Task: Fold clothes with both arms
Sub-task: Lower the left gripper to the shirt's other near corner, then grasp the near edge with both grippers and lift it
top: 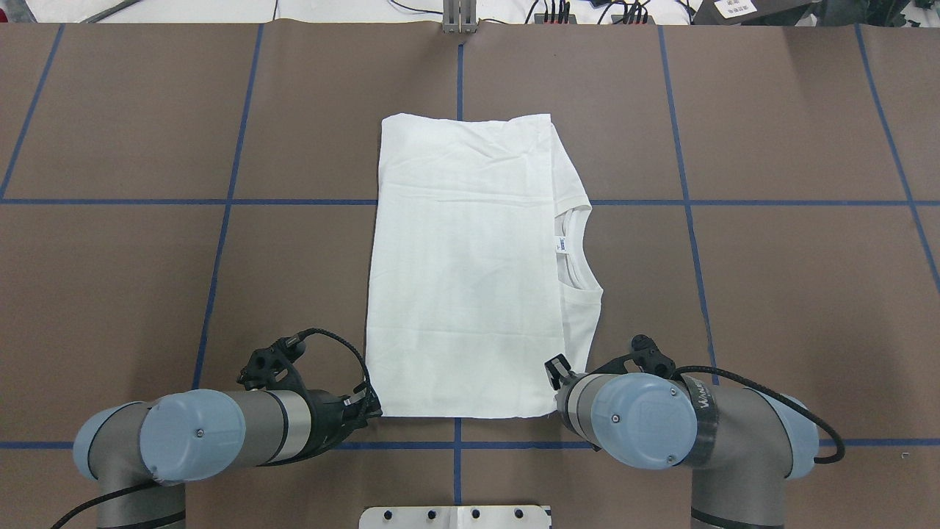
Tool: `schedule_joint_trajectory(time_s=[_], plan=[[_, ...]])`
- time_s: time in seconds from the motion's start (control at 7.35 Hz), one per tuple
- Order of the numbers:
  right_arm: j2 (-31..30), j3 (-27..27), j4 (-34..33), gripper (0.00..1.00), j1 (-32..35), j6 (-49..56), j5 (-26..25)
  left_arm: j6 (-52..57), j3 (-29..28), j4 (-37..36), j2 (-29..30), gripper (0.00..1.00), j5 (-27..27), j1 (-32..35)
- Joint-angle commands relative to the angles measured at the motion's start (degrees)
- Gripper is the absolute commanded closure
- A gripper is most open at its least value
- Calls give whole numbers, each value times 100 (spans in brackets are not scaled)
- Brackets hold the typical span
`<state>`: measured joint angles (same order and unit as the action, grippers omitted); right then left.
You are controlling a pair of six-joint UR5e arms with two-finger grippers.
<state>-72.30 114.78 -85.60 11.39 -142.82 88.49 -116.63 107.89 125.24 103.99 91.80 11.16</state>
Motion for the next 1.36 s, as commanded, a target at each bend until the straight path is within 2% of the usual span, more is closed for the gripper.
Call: schedule_joint_trajectory(time_s=[0.0, 0.41, 0.54, 0.82, 0.95, 1.09, 1.22], plan=[[-3, 0, -1, 100, 4, 0, -7, 0, 126, 0, 7, 100, -5, 35], [-335, 429, -1, 100, -223, -44, -59, -481, 731, -26, -106, 100, -57, -17], [-494, 727, -1, 100, -390, -296, -60, -762, 1064, -218, -203, 100, -275, -357], [-864, 1465, -1, 100, -463, -413, -165, -914, 1925, -998, -195, 100, -321, -474], [-830, 1598, -1, 100, -70, -378, -78, -879, 1963, -1019, -169, 100, -312, -396], [-699, 1600, -1, 100, 255, -300, 27, -731, 1833, -1028, -12, 100, -295, -12], [-445, 1373, 8, 100, 807, 119, 341, 45, 1484, -1054, 503, 100, -112, 627]])
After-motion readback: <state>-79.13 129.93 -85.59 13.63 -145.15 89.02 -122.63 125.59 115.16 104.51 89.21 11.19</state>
